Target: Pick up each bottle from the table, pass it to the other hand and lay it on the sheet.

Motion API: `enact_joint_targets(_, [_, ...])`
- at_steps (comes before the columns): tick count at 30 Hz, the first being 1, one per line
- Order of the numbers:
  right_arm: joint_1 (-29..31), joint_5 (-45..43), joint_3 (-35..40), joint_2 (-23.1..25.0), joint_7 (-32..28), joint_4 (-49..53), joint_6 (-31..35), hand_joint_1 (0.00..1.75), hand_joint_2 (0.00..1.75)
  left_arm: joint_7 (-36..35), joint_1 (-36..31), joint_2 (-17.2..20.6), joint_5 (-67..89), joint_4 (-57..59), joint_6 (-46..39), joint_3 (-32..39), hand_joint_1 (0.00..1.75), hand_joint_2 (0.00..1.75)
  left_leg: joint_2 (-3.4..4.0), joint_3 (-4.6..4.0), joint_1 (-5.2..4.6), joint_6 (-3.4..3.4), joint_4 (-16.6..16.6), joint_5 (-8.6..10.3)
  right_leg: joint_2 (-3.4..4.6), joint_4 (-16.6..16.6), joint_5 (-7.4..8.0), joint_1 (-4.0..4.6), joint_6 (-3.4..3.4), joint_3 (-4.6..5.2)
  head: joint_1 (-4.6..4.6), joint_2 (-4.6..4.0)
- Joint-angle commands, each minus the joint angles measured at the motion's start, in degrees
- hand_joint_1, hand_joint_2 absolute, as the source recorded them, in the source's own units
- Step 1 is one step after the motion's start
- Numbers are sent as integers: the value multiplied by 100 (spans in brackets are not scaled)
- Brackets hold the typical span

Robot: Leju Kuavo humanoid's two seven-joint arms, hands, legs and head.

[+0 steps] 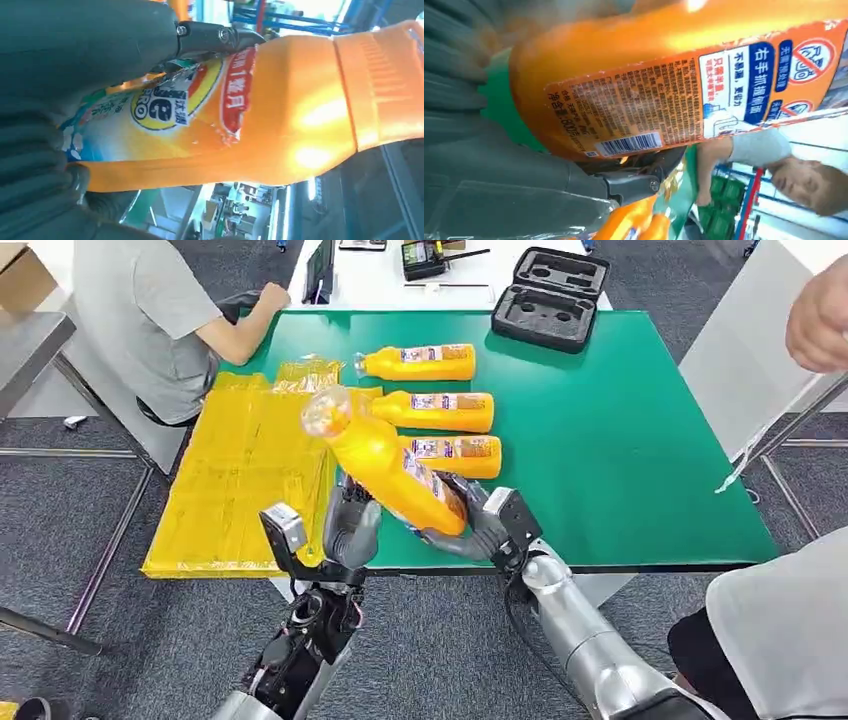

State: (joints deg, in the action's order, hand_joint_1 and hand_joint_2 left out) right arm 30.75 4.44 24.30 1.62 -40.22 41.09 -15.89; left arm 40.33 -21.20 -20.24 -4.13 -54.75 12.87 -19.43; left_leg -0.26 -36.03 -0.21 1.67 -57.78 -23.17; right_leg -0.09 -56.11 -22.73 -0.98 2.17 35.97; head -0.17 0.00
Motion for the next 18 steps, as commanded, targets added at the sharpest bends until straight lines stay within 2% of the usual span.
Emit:
enact_joint_targets(1, [461, -10, -165, 176, 22, -475, -82, 175, 175, -33, 113, 135, 67, -75, -26, -560, 0, 175, 11, 16, -2, -5, 4, -7, 10, 2, -4, -1, -5, -12, 2, 0])
enact_joint_targets(18, [553, 142, -96, 240, 22, -596, -121, 175, 175, -33, 6, 169, -44, 83, -34, -780, 0, 175, 12, 24, 1, -8, 2, -11, 11, 2, -8, 2, -7, -20, 2, 0])
